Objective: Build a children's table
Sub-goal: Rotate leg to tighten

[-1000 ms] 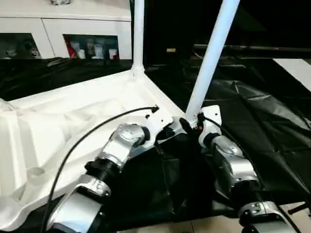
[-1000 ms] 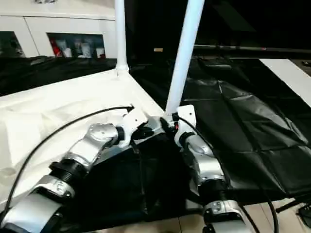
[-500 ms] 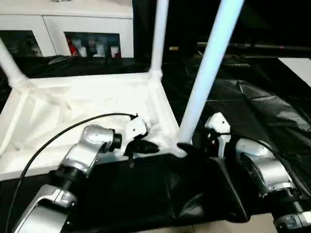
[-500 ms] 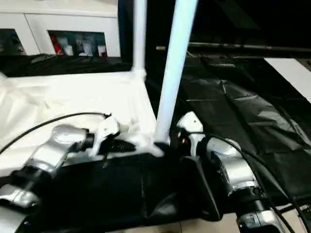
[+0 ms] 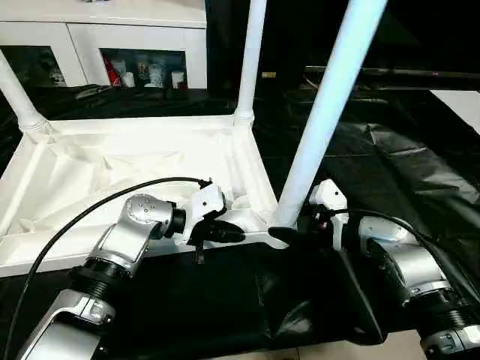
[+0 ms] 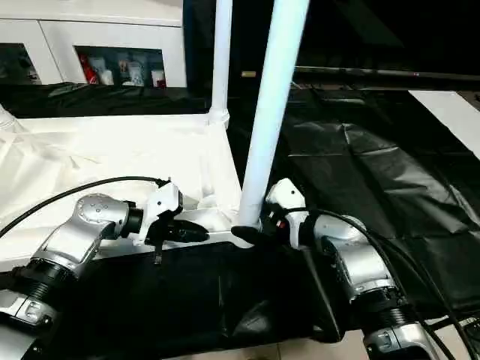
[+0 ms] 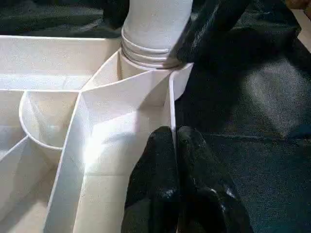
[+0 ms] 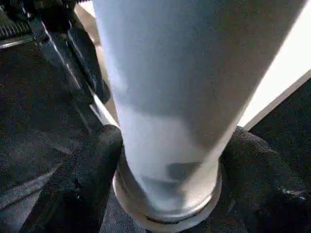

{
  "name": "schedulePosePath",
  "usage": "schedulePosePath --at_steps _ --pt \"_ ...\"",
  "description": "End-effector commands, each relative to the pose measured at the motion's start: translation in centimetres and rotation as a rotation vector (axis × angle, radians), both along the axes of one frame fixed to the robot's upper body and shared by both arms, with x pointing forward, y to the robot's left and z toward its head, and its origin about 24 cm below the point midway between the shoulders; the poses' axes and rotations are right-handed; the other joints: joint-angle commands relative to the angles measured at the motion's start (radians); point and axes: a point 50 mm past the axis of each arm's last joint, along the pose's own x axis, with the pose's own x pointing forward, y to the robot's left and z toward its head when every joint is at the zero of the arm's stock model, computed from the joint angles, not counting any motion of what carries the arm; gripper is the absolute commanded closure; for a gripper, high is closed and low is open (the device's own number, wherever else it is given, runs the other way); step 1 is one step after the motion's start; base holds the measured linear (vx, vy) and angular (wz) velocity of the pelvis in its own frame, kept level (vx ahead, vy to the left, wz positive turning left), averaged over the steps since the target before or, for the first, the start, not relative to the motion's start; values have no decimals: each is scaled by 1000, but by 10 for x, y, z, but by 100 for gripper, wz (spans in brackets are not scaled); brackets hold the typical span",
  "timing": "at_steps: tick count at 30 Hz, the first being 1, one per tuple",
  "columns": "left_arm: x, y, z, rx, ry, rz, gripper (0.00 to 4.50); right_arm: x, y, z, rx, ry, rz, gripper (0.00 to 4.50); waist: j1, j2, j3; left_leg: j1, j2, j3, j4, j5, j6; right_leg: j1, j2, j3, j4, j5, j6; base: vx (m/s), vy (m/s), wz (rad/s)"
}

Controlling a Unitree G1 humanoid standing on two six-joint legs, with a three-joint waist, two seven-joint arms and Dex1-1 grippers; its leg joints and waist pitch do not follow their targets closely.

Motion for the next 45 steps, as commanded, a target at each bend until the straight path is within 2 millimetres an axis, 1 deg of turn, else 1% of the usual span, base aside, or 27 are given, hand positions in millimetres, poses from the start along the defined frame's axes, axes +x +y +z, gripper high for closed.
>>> schedulePosePath --at_steps 1,8,10,11,12,13,14,15,17,18,19,20,21,22,23,26,29,30,31,32,33,36,38,39,43,44,45 --pt "-6 -5 -3 -53 34 -34 450 3 -7 0 -35 -3 -23 149 3 -8 -58 12 41 -14 -61 -180 50 44 -53 42 -58 -181 -230 0 0 0" --pt "-2 -7 -5 -45 16 31 450 3 -9 -6 -17 13 -85 174 3 -9 -59 12 41 -14 -59 -172 54 45 -52 42 -56 -169 -234 0 0 0" --pt "3 -10 -6 -38 -3 75 450 5 -9 -10 -8 14 -151 176 2 -9 -56 14 41 -15 -61 -202 41 42 -54 42 -63 -224 -223 0 0 0" --pt "9 -18 -8 -28 -28 127 450 6 -8 -16 11 25 -235 176 2 -10 -56 14 41 -16 -62 -210 35 42 -54 42 -64 -240 -218 0 0 0" --pt "9 -18 -8 -28 -28 127 450 6 -8 -16 11 25 -235 177 2 -10 -55 17 40 -15 -62 -227 26 38 -53 43 -69 -268 -207 0 0 0" --pt "11 -22 -8 -23 -38 144 450 6 -7 -17 21 31 -261 178 3 -10 -56 18 40 -16 -62 -233 21 39 -55 43 -69 -278 -203 0 0 0" --pt "14 -30 -9 -20 -48 159 450 8 -4 -20 33 34 -310 178 4 -10 -57 15 40 -18 -63 -231 18 41 -54 43 -70 -287 -191 0 0 0" --pt "16 -37 -10 -15 -59 179 450 9 -1 -21 47 38 -355 178 1 -9 -54 16 39 -15 -63 -237 19 34 -52 45 -72 -290 -189 0 0 0" --pt "19 -53 -12 -2 -68 221 450 14 5 -23 71 36 -468 178 3 -11 -56 16 39 -18 -64 -245 8 36 -54 43 -74 -306 -181 0 0 0" --pt "20 -55 -12 -1 -69 225 450 15 5 -24 72 35 -483 178 3 1 -55 20 39 -18 -66 -258 -2 33 -52 44 -77 -308 -179 0 0 0" --pt "20 -72 -15 17 -78 255 450 21 11 -25 81 30 -621 178 1 -4 -56 18 38 -19 -66 -263 -9 33 -51 44 -76 -310 -177 0 0 0" --pt "20 -78 -16 22 -78 262 450 24 13 -26 88 32 -674 178 3 7 -56 22 38 -20 -67 -273 -17 30 -53 45 -76 -316 -179 0 0 0" --pt "19 -84 -18 26 -78 264 450 26 16 -26 99 39 -715 178 -1 -1 -57 17 36 -23 -68 -282 -22 36 -52 43 -77 -329 -171 0 0 0" --pt "19 -84 -18 26 -78 264 450 26 16 -26 99 39 -715 178 -1 -1 -58 15 35 -22 -68 -279 -20 37 -52 43 -78 -327 -168 0 0 0" --pt "18 -89 -19 33 -80 261 450 28 20 -26 108 44 -741 178 1 6 -57 18 36 -23 -68 -288 -16 35 -53 44 -80 -324 -165 0 0 0" --pt "16 -99 -20 44 -86 247 450 32 36 -21 100 11 -743 178 -3 4 -57 16 34 -22 -68 -296 -10 34 -51 44 -83 -325 -158 0 0 0" --pt "18 -92 -19 49 -86 247 450 32 46 -12 126 -47 -641 178 -2 4 -57 15 35 -24 -70 -299 -5 35 -51 43 -84 -322 -153 0 0 0" --pt "19 -88 -19 52 -85 250 450 33 45 -8 142 -65 -634 178 -1 -1 -58 14 35 -23 -70 -296 -2 37 -52 43 -83 -315 -154 0 0 0" --pt "20 -86 -19 55 -85 254 450 34 44 -7 147 -76 -638 144 -1 2 -58 12 36 -23 -70 -284 1 37 -52 44 -80 -293 -160 0 0 0" --pt "21 -84 -19 56 -86 255 450 34 44 -5 164 -76 -621 110 -2 1 -58 11 36 -22 -69 -280 3 37 -51 44 -79 -284 -163 0 0 0" --pt "21 -81 -18 54 -86 250 450 34 44 -3 173 -77 -601 110 -1 0 -58 13 35 -21 -69 -279 8 37 -51 44 -79 -277 -167 0 0 0" --pt "20 -64 -15 47 -89 192 450 29 36 5 138 -121 -407 75 2 -2 -58 8 35 -22 -67 -271 25 45 -53 42 -77 -273 -171 0 0 0" --pt "18 -55 -16 52 -73 172 450 23 31 5 110 -114 -309 67 -1 -3 -57 5 36 -22 -67 -258 38 47 -53 43 -76 -263 -168 0 0 0" --pt "16 -50 -16 45 -73 148 450 20 27 5 91 -113 -266 67 0 -1 -58 10 37 -20 -63 -252 45 43 -53 43 -76 -253 -179 0 0 0" --pt "7 -31 -13 3 -33 55 450 8 8 5 42 -68 -123 67 2 -4 -58 8 41 -19 -64 -217 53 47 -53 42 -69 -221 -201 0 0 0" --pt "5 -27 -12 -4 -26 41 450 6 5 5 38 -60 -105 67 0 -3 -58 9 43 -19 -64 -210 60 45 -51 42 -63 -188 -217 0 0 0" --pt "4 -25 -12 -6 -20 27 450 5 2 5 38 -52 -91 67 0 -3 -58 9 43 -19 -64 -210 60 45 -51 42 -63 -188 -217 0 0 0"
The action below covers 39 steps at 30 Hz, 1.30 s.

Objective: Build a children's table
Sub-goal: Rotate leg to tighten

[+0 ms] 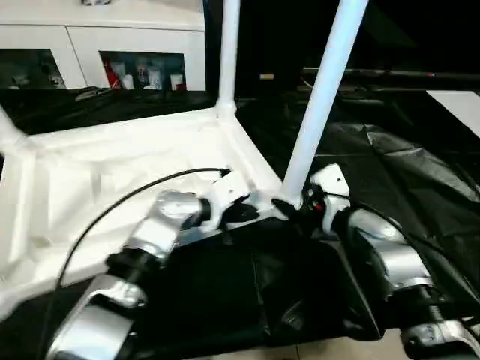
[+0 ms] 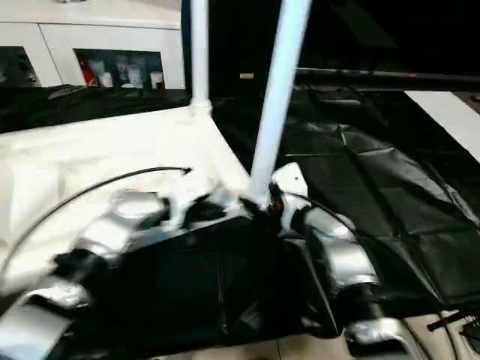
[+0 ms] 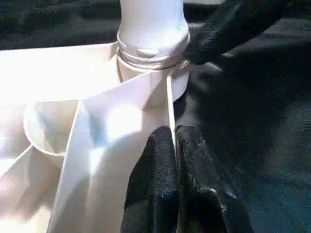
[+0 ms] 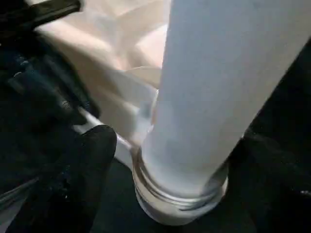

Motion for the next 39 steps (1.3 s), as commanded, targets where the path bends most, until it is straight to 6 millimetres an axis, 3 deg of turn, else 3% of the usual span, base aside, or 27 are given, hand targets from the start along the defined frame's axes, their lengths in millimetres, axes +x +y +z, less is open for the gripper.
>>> schedulePosePath --at_steps 1,4,10,15,23,29,31,35,37,39 --pt "-13 1 -8 -12 67 -96 450 -5 2 2 6 22 90 67 4 -7 -60 10 43 -17 -64 -206 63 43 -54 40 -60 -173 -231 0 0 0" --pt "-21 13 -9 14 98 -155 450 -6 -2 1 -21 29 116 67 5 -3 -56 12 45 -15 -67 -213 56 39 -54 41 -61 -188 -239 0 0 0" --pt "-26 18 -6 1 111 -172 450 -7 -2 -3 -53 40 137 67 5 -7 -54 16 45 -16 -71 -245 23 37 -55 43 -65 -245 -215 0 0 0" --pt "-26 19 -5 1 102 -160 450 -7 -2 -7 -71 46 139 104 6 -12 -56 13 42 -14 -66 -202 38 41 -54 43 -58 -188 -224 0 0 0" --pt "-26 17 -4 -13 107 -160 450 -7 -2 -5 -37 42 137 177 3 -11 -56 14 43 -15 -66 -216 33 40 -53 43 -60 -207 -221 0 0 0" --pt "-26 15 -6 -25 113 -134 450 -11 -2 -9 -10 66 122 188 3 -12 -57 13 42 -14 -65 -202 39 42 -52 43 -58 -186 -227 0 0 0" --pt "-18 10 -10 -10 82 -47 450 -5 -3 -17 -38 57 -8 189 4 -10 -57 13 42 -14 -64 -196 38 40 -52 43 -58 -181 -228 0 0 0" --pt "0 -12 -17 32 27 133 450 7 1 -30 -30 64 -303 194 -5 -9 -51 23 40 -19 -71 -311 -23 27 -54 42 -82 -374 -175 0 0 0" --pt "2 -17 -17 31 26 154 450 9 3 -30 -15 67 -354 194 -7 -12 -52 21 38 -22 -71 -325 -27 29 -54 41 -83 -393 -164 0 0 0" --pt "5 -36 -17 28 16 181 450 13 12 -32 36 86 -485 196 -8 -11 -51 22 36 -22 -72 -338 -25 23 -53 43 -90 -416 -146 0 0 0"
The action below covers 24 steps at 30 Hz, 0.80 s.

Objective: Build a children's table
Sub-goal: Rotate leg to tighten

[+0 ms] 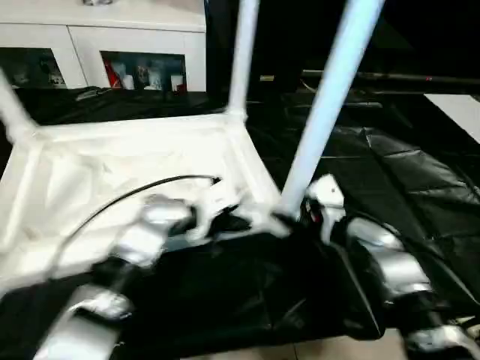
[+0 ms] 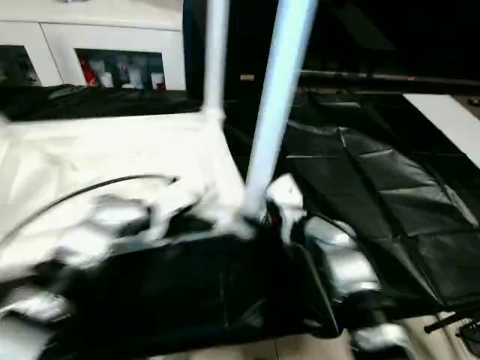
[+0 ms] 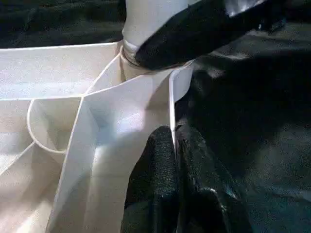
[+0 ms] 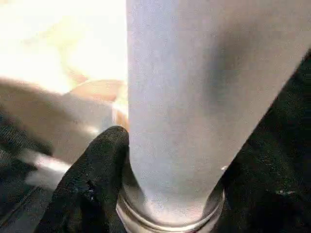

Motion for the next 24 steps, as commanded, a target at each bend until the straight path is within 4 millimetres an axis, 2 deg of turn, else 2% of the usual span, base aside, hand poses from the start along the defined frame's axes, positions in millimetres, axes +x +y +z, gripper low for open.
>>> schedulePosePath --at_steps 1,3,4,5,6,7,10,11,16,17,18,19,21,22,23,24 --pt "-2 -14 -12 10 31 53 450 0 -1 -12 2 71 -107 198 -3 5 -49 23 38 -25 -78 -352 -31 18 -53 37 -93 -427 -143 0 0 0" --pt "-2 -37 -11 10 11 49 450 1 17 -12 39 79 -157 198 -1 4 -49 22 40 -27 -80 -355 -32 19 -52 36 -93 -416 -138 0 0 0" --pt "-2 -37 -11 10 11 49 450 1 17 -12 39 79 -157 198 0 13 -49 23 40 -27 -81 -359 -33 18 -51 37 -93 -409 -138 0 0 0" --pt "-3 -41 -10 9 3 34 450 1 23 -11 48 76 -143 198 -1 5 -51 19 38 -27 -81 -363 -30 21 -50 37 -93 -396 -134 0 0 0" --pt "-3 -46 -10 6 -4 21 450 1 29 -10 52 68 -122 198 0 11 -51 17 37 -28 -81 -362 -29 22 -51 38 -92 -390 -134 0 0 0" --pt "-4 -49 -10 4 -9 7 450 1 35 -7 62 47 -89 198 0 13 -51 18 37 -28 -82 -365 -25 21 -51 38 -94 -384 -133 0 0 0" --pt "-5 -48 -10 5 -17 -17 450 0 37 -4 61 19 -53 198 2 9 -50 16 37 -27 -82 -367 -17 22 -51 38 -95 -389 -132 0 0 0" --pt "-5 -43 -11 7 -15 -27 450 0 34 0 87 3 -28 128 2 8 -50 16 37 -27 -82 -369 -16 22 -52 38 -95 -395 -132 0 0 0" --pt "-6 -32 -13 11 -9 -42 450 1 21 9 117 -25 22 108 4 6 -51 11 39 -26 -82 -347 4 27 -53 38 -92 -374 -137 0 0 0" --pt "-8 -24 -13 3 -2 -69 450 -3 11 15 107 -29 110 86 4 6 -50 12 39 -26 -82 -345 5 25 -53 38 -94 -379 -140 0 0 0" --pt "-10 -17 -13 -4 10 -109 450 -7 3 20 90 -27 201 86 8 4 -50 12 39 -26 -81 -341 13 32 -53 37 -95 -377 -140 0 0 0" --pt "-11 -14 -13 -8 17 -129 450 -9 0 21 80 -27 240 86 10 -1 -50 9 41 -24 -79 -326 31 32 -53 39 -92 -357 -143 0 0 0" --pt "-14 -11 -13 -13 29 -158 450 -11 -4 23 61 -25 271 68 11 0 -49 7 40 -23 -80 -315 36 32 -54 39 -90 -357 -144 0 0 0" --pt "-17 -4 -12 -25 49 -203 450 -15 -14 24 30 -10 324 68 11 3 -51 7 41 -23 -80 -302 34 31 -56 39 -91 -361 -146 0 0 0" --pt "-18 -3 -12 -27 53 -211 450 -16 -15 24 24 -6 334 55 14 2 -53 10 43 -23 -78 -285 32 33 -56 38 -86 -339 -159 0 0 0" --pt "-22 6 -10 -33 78 -250 450 -21 -25 25 -20 23 413 55 13 4 -53 8 45 -22 -78 -270 35 34 -53 38 -81 -301 -174 0 0 0"
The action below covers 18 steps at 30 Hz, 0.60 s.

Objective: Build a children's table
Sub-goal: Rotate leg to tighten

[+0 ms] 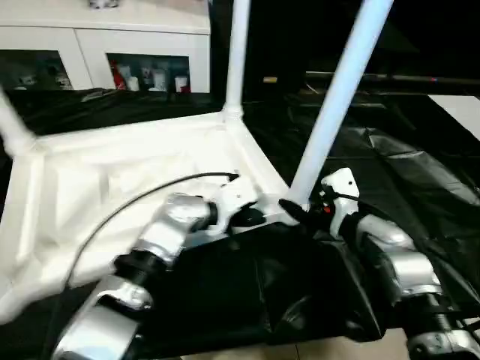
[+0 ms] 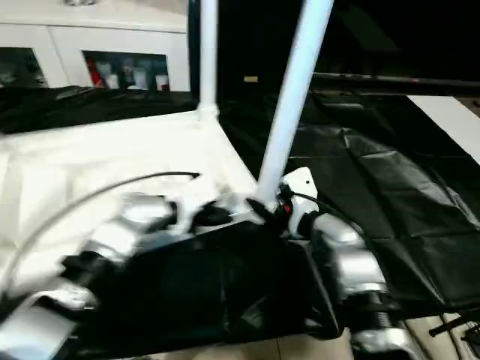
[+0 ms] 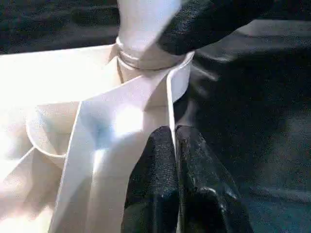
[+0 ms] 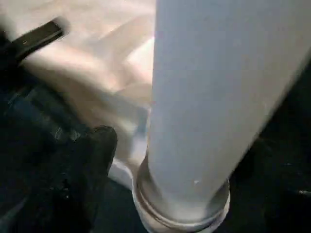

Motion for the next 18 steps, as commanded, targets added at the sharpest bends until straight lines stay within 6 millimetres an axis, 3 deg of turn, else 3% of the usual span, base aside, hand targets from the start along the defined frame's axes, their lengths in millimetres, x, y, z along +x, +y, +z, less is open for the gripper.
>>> schedulePosePath --at_steps 1,7,18 --pt "-14 0 -9 -21 86 -103 450 -7 -3 4 -28 15 118 55 3 -2 -52 9 45 -21 -69 -264 36 37 -54 39 -78 -283 -181 0 0 0" --pt "-17 13 -7 -22 118 -131 450 -9 -2 3 -51 26 165 55 2 -5 -53 11 46 -17 -65 -231 42 38 -54 39 -67 -208 -222 0 0 0" --pt "-18 22 -5 -14 121 -124 450 -8 7 -2 -41 28 191 160 -1 -5 -51 11 44 -17 -67 -252 24 37 -55 40 -72 -264 -202 0 0 0"
